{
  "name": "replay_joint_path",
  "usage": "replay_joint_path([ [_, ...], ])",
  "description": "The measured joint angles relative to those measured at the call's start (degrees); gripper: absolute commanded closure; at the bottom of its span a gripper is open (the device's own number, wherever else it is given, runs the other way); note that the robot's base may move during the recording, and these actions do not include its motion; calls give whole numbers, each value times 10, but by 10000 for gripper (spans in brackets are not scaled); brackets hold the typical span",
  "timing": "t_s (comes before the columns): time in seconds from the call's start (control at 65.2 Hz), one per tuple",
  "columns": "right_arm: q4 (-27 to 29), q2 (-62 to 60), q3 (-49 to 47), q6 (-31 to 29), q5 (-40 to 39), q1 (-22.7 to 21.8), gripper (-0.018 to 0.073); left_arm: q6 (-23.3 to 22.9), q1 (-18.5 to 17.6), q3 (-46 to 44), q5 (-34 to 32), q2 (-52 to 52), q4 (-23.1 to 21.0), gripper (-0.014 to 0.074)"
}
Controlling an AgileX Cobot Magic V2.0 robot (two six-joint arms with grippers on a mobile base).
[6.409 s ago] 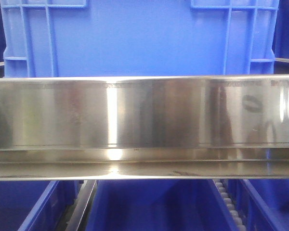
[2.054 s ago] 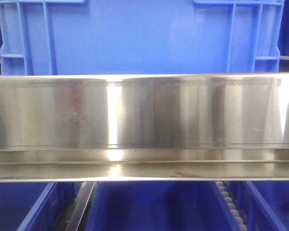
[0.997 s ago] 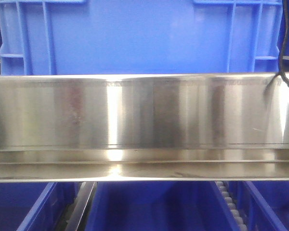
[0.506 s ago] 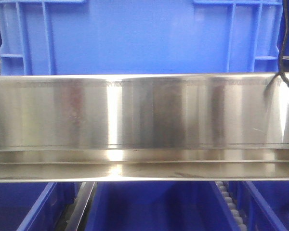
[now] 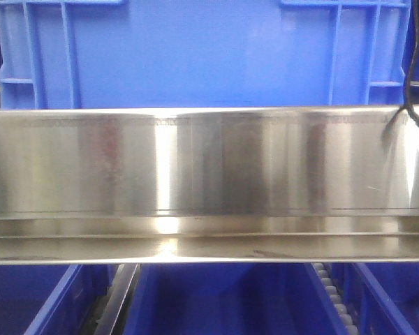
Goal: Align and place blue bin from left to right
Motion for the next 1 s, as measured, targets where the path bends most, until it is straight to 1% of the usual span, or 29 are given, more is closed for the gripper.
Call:
replay_joint_path([
  [0.123, 4, 0, 0, 0, 0, -4, 252, 0, 6, 0, 15, 0, 0, 351],
  [0.322, 7, 0, 0, 0, 3, -4, 252, -1, 6, 0, 28, 1, -3, 351],
  [0.567, 8, 0, 0, 0, 7, -4, 252, -1, 6, 0, 39, 1, -16, 351],
  [0.782, 21, 0, 0, 0, 7, -4, 252, -1, 6, 0, 39, 1, -36, 351],
  [0.997, 24, 1, 0, 0, 7, -4, 252, -1, 6, 0, 51, 9, -39, 351],
])
